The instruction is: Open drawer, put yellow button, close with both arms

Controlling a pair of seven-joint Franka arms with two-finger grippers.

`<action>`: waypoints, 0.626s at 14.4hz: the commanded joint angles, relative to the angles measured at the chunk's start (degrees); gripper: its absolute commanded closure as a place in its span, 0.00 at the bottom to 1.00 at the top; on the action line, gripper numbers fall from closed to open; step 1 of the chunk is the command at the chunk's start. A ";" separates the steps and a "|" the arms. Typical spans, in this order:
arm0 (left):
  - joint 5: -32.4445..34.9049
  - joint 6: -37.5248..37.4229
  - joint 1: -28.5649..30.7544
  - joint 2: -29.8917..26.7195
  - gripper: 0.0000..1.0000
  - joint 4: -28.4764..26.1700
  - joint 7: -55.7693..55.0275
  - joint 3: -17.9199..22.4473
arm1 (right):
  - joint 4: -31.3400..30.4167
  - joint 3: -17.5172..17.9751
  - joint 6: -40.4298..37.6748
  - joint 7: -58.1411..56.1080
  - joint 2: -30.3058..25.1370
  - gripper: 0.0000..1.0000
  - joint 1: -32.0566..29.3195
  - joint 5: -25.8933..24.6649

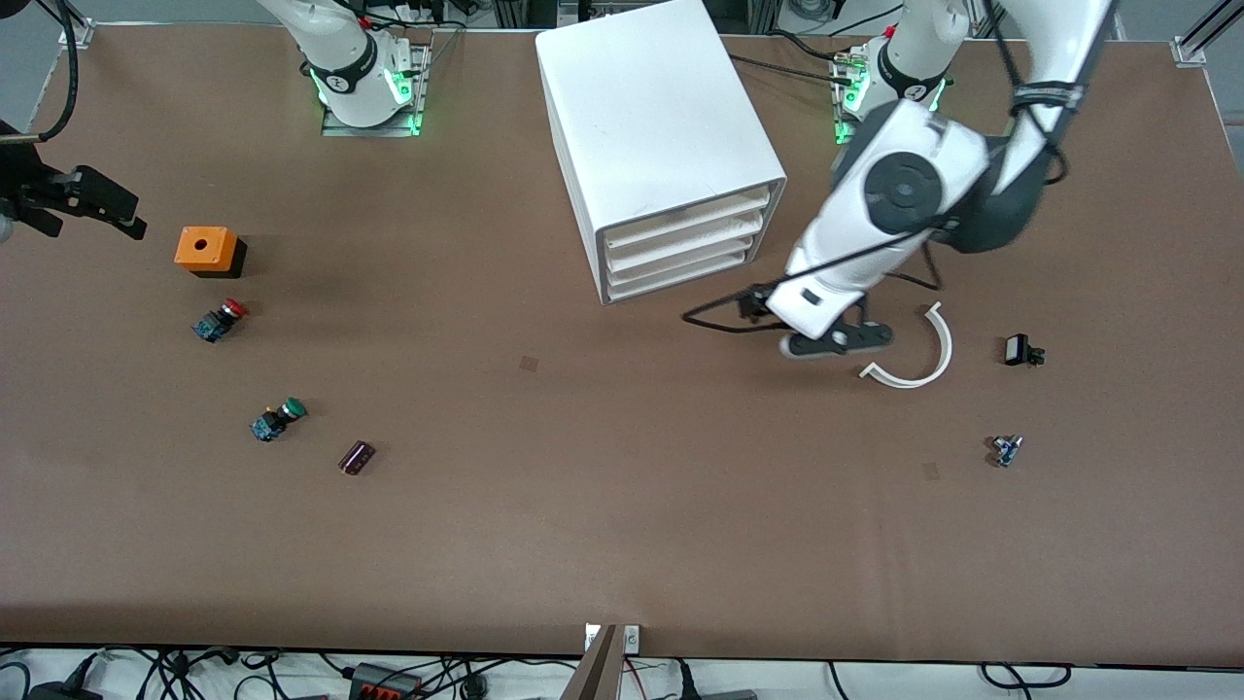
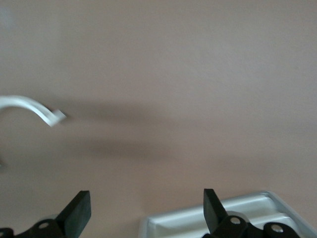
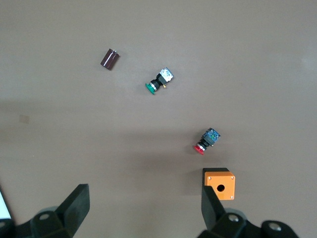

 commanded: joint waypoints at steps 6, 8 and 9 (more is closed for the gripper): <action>3.53 -17.35 10.62 -1.19 0.00 14.97 22.87 -0.65 | -0.94 0.63 -0.74 0.40 -1.40 0.00 -0.69 -0.41; 3.53 -21.41 10.88 -1.28 0.00 17.81 22.96 -0.57 | -1.11 0.63 -0.91 0.31 -1.40 0.00 -0.69 -0.59; 3.44 -22.65 11.75 -1.36 0.00 18.25 23.40 -0.74 | -1.29 0.71 -0.91 0.31 -1.49 0.00 -0.69 -0.59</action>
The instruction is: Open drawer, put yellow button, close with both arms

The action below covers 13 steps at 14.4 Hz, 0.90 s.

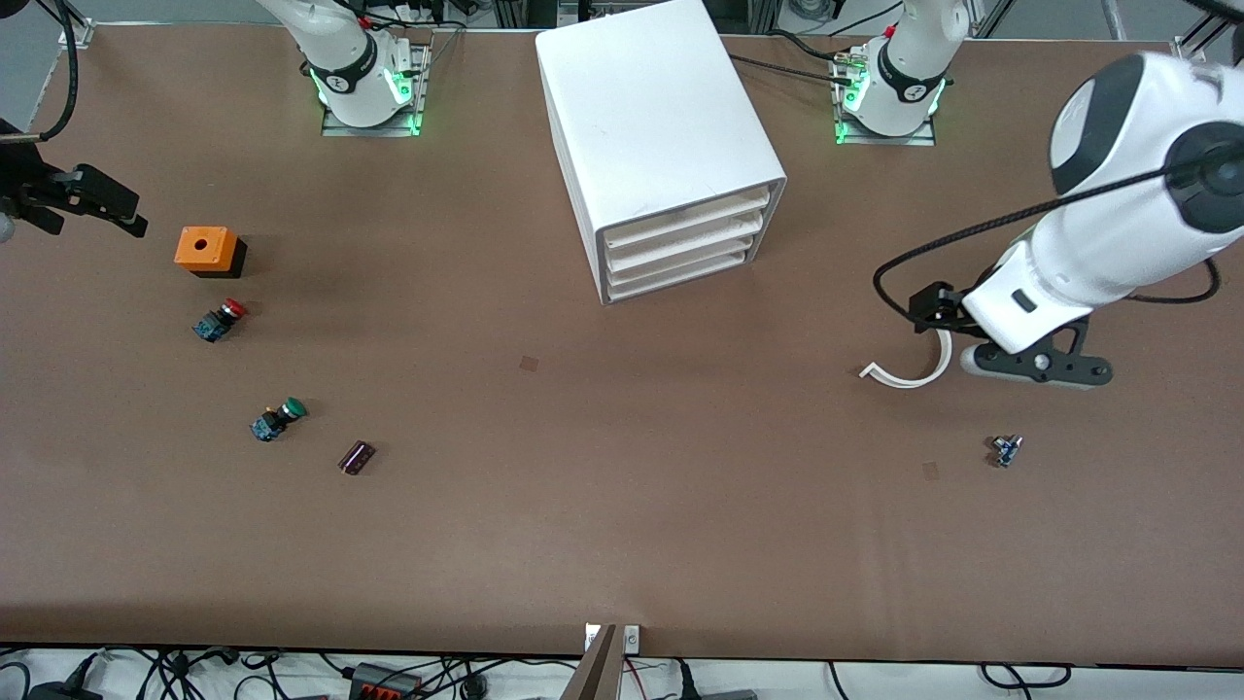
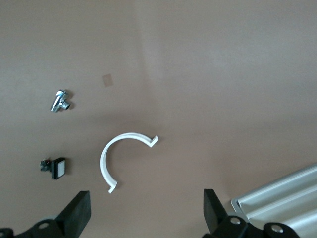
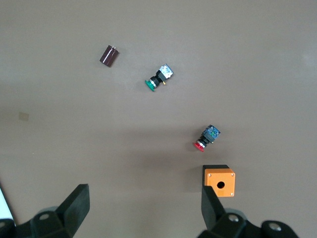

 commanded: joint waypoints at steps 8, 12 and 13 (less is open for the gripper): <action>-10.74 -2.75 -8.94 -10.86 0.00 -4.81 13.46 20.01 | -2.23 0.73 2.60 -0.59 -1.36 0.00 -0.61 -0.67; -10.50 10.14 -9.22 -20.97 0.00 -20.78 13.19 20.92 | -1.96 0.73 4.89 -0.59 -0.40 0.00 -0.61 -0.59; -10.50 11.13 -8.78 -21.33 0.00 -21.43 13.54 20.92 | -1.96 0.73 4.98 -0.51 -0.31 0.00 -0.61 -0.59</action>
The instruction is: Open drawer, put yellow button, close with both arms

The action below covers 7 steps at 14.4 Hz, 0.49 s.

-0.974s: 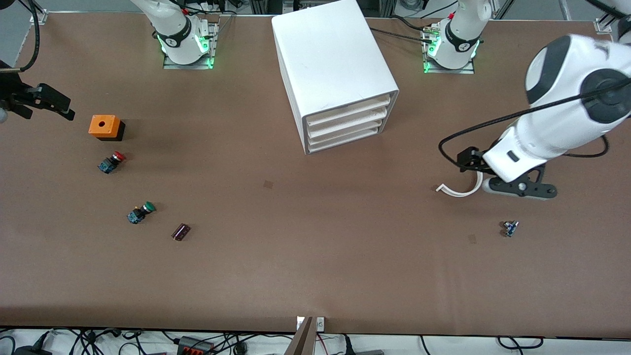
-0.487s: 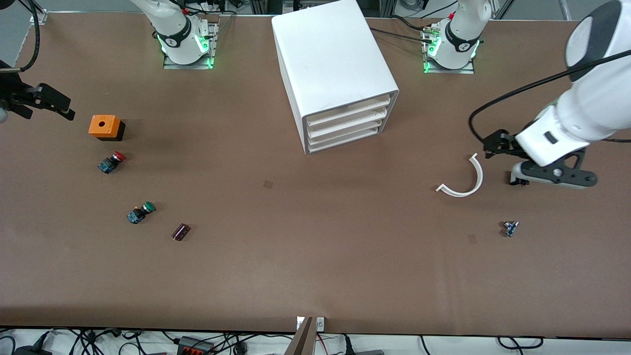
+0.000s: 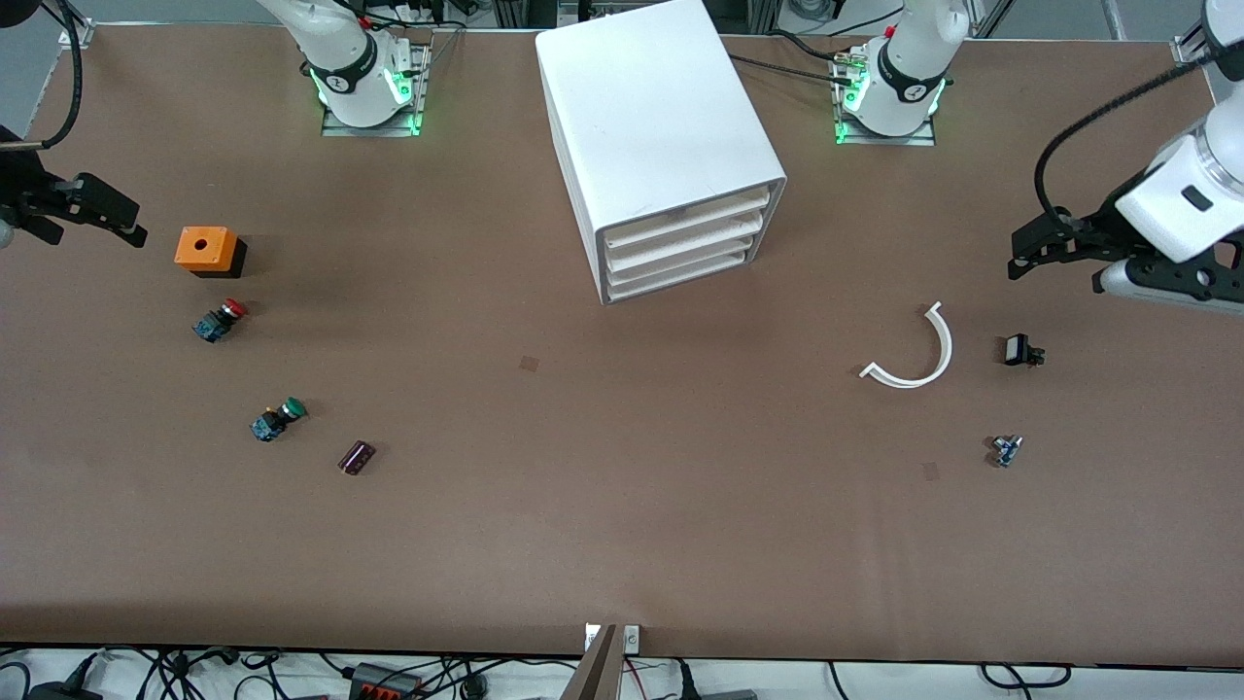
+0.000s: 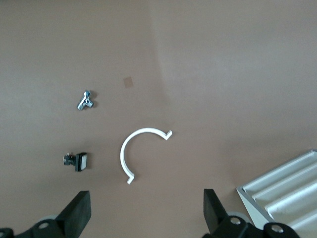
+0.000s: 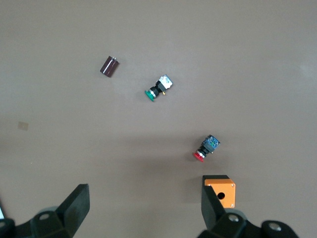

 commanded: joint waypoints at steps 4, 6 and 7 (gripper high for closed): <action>1.70 3.40 0.55 -5.18 0.00 -7.18 1.40 -0.73 | -0.88 0.69 1.40 -0.25 0.35 0.00 -0.70 -0.50; 1.61 0.68 0.73 -3.08 0.00 -3.41 1.49 -0.73 | -0.62 0.60 1.22 -0.34 1.14 0.00 -0.70 -0.50; 1.61 -0.64 0.64 -1.77 0.00 -1.48 1.58 -0.73 | -0.61 0.69 1.31 -0.34 1.32 0.00 -0.70 -0.50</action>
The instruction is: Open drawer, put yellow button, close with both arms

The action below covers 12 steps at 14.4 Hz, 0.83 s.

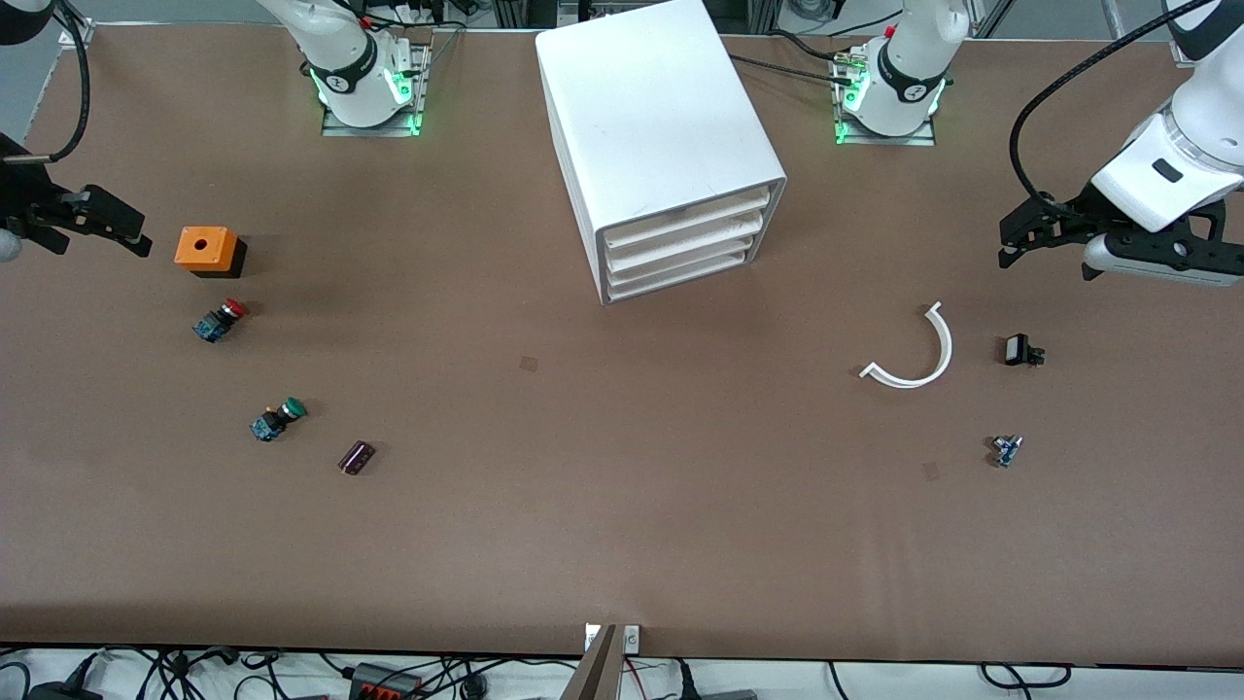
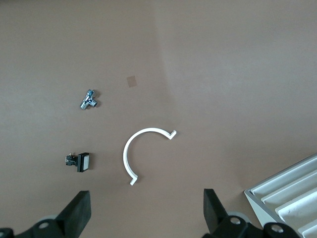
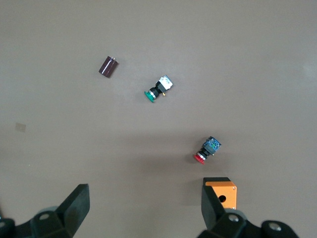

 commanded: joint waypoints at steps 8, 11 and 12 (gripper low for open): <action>1.03 -4.58 0.28 2.43 0.00 4.61 1.38 -0.60 | -0.17 0.60 0.28 -0.43 0.75 0.00 -0.78 -0.58; 1.12 -4.67 0.19 2.43 0.00 4.61 1.38 -0.60 | -0.17 0.52 0.28 -0.43 0.75 0.00 -0.96 -0.58; 1.12 -4.67 0.19 2.43 0.00 4.61 1.30 -0.60 | -0.17 0.51 0.28 -0.43 0.66 0.00 -0.96 -0.58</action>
